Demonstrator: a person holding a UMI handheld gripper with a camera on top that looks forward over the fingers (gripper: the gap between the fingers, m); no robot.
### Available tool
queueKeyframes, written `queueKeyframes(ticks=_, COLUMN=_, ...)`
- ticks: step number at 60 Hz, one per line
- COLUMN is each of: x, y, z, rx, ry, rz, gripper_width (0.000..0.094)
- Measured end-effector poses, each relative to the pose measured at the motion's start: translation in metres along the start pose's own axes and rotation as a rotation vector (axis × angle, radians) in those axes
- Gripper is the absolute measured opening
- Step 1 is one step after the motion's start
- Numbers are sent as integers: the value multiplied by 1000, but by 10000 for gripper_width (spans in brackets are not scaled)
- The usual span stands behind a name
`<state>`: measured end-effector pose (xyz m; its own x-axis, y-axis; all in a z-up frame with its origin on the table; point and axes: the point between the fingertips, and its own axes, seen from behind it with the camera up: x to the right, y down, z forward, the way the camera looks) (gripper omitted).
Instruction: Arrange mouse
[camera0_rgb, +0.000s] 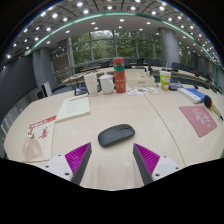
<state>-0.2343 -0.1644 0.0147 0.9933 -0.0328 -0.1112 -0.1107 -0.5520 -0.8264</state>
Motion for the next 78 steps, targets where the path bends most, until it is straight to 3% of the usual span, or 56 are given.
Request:
queueKeyframes(ticks=32, x=-23, y=-42, z=104, rx=-40, ry=19, rz=-57, gripper_width=824)
queueKeyframes(ticks=39, x=-22, y=-44, z=114, rx=-46, ry=37, rz=-81, gripper_width=692)
queueKeyframes(ticks=44, x=-13, y=-46, z=119, rx=-41, ry=74, rz=-107, gripper_width=476)
queueKeyframes(ticks=63, x=-17, y=-50, z=116, rx=-61, ry=39, rz=-118, gripper_width=339)
queueKeyframes(ticks=70, x=-21, y=-92, z=87, rx=8, ry=-24, rz=-121, gripper_width=339)
queueKeyframes(ticks=78, x=9, y=-181, z=18, rx=155, ry=-64, rz=-97, gripper_width=339)
